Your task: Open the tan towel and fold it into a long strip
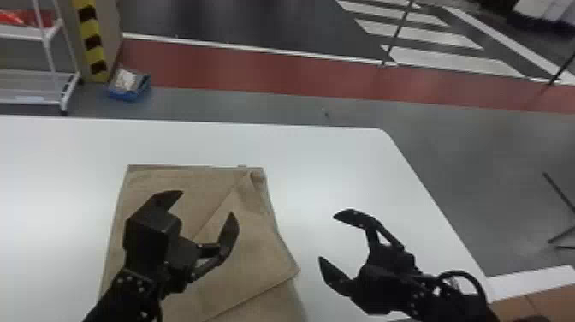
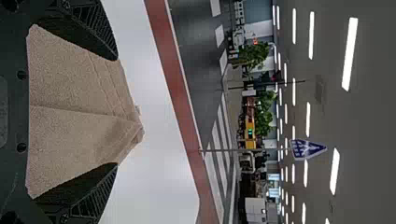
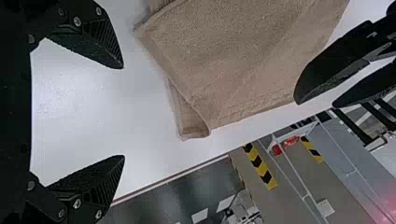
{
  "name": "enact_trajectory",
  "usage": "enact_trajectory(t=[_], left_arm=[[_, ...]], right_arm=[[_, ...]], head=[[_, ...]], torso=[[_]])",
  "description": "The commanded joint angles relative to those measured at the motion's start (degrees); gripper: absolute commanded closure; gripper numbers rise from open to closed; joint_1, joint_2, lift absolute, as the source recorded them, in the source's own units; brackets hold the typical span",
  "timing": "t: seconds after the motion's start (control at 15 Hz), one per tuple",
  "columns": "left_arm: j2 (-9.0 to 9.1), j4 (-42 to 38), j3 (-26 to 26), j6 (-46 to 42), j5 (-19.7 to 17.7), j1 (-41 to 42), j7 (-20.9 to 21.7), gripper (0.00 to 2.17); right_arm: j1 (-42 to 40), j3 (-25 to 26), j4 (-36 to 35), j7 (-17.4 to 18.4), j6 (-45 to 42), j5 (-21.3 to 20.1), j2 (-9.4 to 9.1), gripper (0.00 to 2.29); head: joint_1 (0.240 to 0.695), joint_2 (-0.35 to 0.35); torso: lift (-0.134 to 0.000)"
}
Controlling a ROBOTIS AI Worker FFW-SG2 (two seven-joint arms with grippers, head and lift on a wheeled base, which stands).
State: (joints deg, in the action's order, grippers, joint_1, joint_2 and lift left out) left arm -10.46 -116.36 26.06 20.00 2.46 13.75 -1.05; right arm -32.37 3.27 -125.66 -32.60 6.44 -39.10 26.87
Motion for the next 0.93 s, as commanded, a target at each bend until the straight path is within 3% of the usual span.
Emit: enact_trajectory(t=[0.0,0.2,0.33,0.4,0.53,0.87], left_arm=[[0.0,-0.01,0.21,0.0,0.0,-0.04,0.08,0.08],[0.0,-0.01,0.13,0.18,0.0,-0.04,0.08,0.08],[-0.08,-0.01,-0.05,0.18,0.0,0.13,0.08,0.08],[-0.08,0.08,-0.05,0.18,0.0,0.13,0.08,0.08],[0.0,0.08,0.21,0.35,0.0,-0.04,0.08,0.09],[0.0,0.08,0.39,1.23,0.09,-0.22,0.08,0.09]], right_arm=[[1.08,-1.52,0.33,-0.8,0.21,-1.51,0.55,0.29],[4.69,-4.5,1.38,-5.63,2.67,-3.44,1.78,0.32],[6.44,-5.29,1.38,-12.22,3.37,-3.0,3.89,0.32],[7.06,-5.47,1.38,-13.8,5.13,-3.26,4.94,0.32],[8.47,-6.61,1.38,-16.35,5.83,-3.26,6.08,0.32],[11.63,-10.48,2.96,-19.25,8.82,-4.14,6.7,0.4]], head=[[0.695,-0.288],[0.695,-0.276],[0.695,-0.27],[0.695,-0.267],[0.695,-0.271],[0.695,-0.275]], torso=[[-0.125],[-0.125],[-0.125],[-0.125],[-0.125],[-0.125]])
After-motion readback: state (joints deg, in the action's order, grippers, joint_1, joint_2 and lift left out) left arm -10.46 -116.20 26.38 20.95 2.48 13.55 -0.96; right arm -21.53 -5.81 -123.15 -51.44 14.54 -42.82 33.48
